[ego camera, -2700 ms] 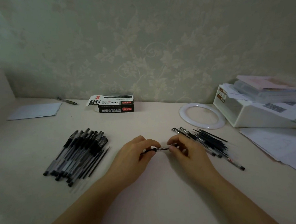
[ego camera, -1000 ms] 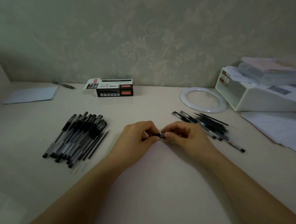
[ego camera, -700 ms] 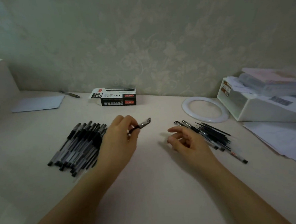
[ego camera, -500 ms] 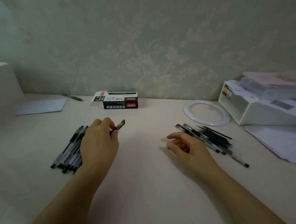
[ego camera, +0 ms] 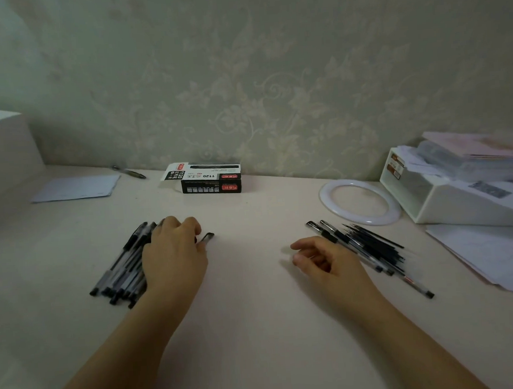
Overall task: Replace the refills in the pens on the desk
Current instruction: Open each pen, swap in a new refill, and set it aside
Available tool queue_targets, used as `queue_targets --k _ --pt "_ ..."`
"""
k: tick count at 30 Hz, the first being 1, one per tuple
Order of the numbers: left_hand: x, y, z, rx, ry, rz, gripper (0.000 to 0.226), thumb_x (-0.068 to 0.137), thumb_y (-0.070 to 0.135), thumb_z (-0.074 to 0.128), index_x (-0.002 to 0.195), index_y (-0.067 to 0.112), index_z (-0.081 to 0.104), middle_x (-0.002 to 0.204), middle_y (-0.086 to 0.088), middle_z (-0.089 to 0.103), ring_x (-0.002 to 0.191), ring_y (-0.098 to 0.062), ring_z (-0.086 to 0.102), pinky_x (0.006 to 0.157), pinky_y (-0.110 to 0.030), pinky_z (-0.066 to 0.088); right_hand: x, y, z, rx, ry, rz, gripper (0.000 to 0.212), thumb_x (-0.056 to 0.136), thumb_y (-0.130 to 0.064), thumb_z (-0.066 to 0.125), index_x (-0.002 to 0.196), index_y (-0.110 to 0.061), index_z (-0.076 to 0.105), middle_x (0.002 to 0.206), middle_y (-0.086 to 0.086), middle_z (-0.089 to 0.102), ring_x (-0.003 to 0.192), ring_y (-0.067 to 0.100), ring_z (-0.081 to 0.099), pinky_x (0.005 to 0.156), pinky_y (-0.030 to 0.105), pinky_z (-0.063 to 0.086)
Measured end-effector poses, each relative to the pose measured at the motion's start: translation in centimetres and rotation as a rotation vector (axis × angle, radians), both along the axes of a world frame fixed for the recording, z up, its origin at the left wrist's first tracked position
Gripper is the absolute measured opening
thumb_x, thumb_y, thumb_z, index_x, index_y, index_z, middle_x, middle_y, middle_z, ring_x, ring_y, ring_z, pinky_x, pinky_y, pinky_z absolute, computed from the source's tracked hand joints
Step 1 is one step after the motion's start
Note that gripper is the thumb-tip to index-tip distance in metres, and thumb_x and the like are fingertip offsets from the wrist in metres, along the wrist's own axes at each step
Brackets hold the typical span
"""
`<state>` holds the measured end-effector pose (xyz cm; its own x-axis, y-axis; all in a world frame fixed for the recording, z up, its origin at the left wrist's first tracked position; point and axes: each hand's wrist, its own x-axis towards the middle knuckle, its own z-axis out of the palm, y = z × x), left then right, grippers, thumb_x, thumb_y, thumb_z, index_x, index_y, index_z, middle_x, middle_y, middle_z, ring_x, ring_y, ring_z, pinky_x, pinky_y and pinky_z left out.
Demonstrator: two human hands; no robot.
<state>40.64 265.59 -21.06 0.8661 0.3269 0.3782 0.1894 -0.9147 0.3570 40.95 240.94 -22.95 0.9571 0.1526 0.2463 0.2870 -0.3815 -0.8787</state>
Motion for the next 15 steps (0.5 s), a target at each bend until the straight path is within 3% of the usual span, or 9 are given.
queue_targets --k 4,6,8,10,15 --pt "-0.3 -1.5 0.3 -0.027 -0.156 -0.220 0.020 0.089 0.020 0.063 0.109 0.016 0.064 0.104 -0.004 0.058 0.094 -0.023 0.056 0.081 -0.039 0.050 -0.1 0.1 0.0 -0.024 -0.043 -0.015 0.013 0.089 -0.017 0.069 0.095 -0.029 0.072 0.082 -0.006 0.070 0.073 0.006 0.060 0.066 0.008 0.046" --pt "-0.7 -3.2 0.3 -0.107 -0.205 -0.416 0.017 0.089 0.017 0.064 0.106 0.018 0.065 0.098 0.002 0.057 0.085 -0.015 0.056 0.075 -0.032 0.050 0.0 0.0 0.1 -0.050 -0.114 -0.062 0.014 0.089 -0.015 0.068 0.094 -0.028 0.071 0.081 -0.011 0.069 0.072 0.004 0.060 0.066 0.008 0.046" --pt "-1.2 -5.1 -0.2 -0.177 -0.171 -0.578 0.015 0.089 0.020 0.064 0.104 0.025 0.065 0.092 0.011 0.055 0.075 -0.005 0.054 0.070 -0.021 0.046 0.4 -0.5 0.1 -0.176 -0.236 -0.168 0.016 0.089 -0.012 0.067 0.100 -0.023 0.070 0.092 -0.014 0.066 0.081 0.002 0.058 0.076 0.011 0.045" --pt "-1.4 -6.2 -0.9 -0.221 -0.121 -0.683 0.015 0.088 0.022 0.064 0.102 0.028 0.064 0.087 0.015 0.054 0.070 -0.006 0.055 0.066 -0.015 0.043 0.8 -1.3 0.2 -0.352 -0.323 -0.308 0.023 0.089 -0.011 0.066 0.110 -0.018 0.067 0.106 -0.007 0.063 0.099 0.010 0.055 0.088 0.020 0.040" --pt "-0.8 -6.1 -1.8 -0.309 -0.055 -0.724 0.015 0.087 0.017 0.064 0.098 0.026 0.066 0.082 0.011 0.057 0.073 -0.009 0.053 0.065 -0.012 0.042 0.8 -2.0 -0.2 -0.568 -0.186 -0.413 0.038 0.088 -0.021 0.067 0.125 -0.015 0.060 0.117 0.001 0.062 0.108 0.025 0.052 0.093 0.036 0.038"
